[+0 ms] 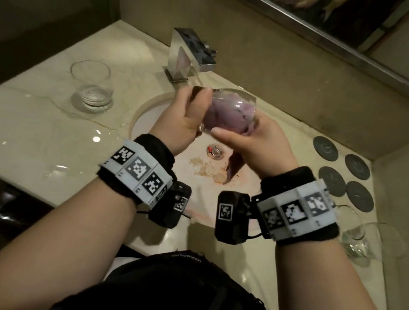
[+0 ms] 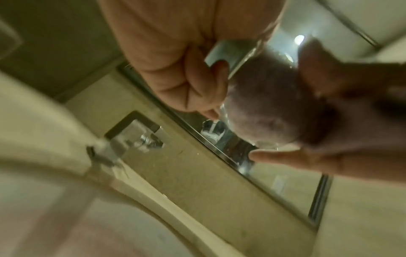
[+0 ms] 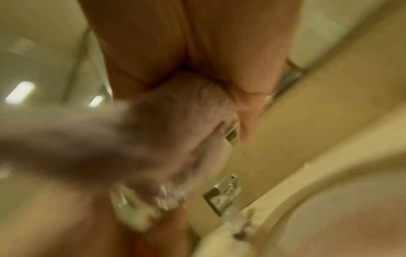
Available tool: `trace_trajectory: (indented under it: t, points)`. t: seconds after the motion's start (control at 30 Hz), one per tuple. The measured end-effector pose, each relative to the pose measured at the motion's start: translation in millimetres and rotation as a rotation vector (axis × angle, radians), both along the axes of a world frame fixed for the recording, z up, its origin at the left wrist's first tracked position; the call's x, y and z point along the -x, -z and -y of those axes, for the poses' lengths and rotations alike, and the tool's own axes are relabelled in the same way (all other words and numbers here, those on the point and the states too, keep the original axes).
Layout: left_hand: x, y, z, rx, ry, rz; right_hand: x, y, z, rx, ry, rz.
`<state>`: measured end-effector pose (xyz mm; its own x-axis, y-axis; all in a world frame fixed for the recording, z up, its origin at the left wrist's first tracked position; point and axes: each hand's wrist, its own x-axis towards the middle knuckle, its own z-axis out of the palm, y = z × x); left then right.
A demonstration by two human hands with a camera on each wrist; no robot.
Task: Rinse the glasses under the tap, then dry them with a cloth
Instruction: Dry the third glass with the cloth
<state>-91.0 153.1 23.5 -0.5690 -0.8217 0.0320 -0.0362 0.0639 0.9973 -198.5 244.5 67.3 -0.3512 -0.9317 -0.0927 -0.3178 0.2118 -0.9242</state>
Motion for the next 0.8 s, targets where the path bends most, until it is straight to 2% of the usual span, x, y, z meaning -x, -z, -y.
trace_trajectory:
  t: [0.07, 0.13, 0.2, 0.33, 0.43, 0.6, 0.8]
  points:
    - [-3.2, -4.5, 0.7, 0.232, 0.059, 0.035, 5.4, 0.7, -0.8, 0.014, 0.018, 0.265]
    - [-5.2, -6.3, 5.3, 0.283, 0.128, 0.046, 7.5, 0.8, -4.0, 0.037, 0.05, 0.317]
    - [-5.8, -6.5, 7.2, 0.177, 0.155, 0.027, 9.0, 3.6, -3.8, 0.057, 0.069, 0.178]
    - [-4.7, -7.3, 6.4, -0.276, 0.177, 0.004, 9.8, 3.2, -1.8, 0.1, -0.017, -0.408]
    - [-2.8, -7.3, 7.0, -0.479, 0.248, -0.049, 10.7, 5.2, 2.3, 0.152, -0.056, -0.68]
    - [-1.2, -9.2, 9.4, -0.534, 0.226, -0.168, 4.0, 9.7, 1.7, 0.232, 0.007, -0.776]
    - [-0.8, -11.5, 7.1, -0.591, 0.268, -0.162, 5.9, 5.7, -1.7, 0.164, -0.054, -0.675]
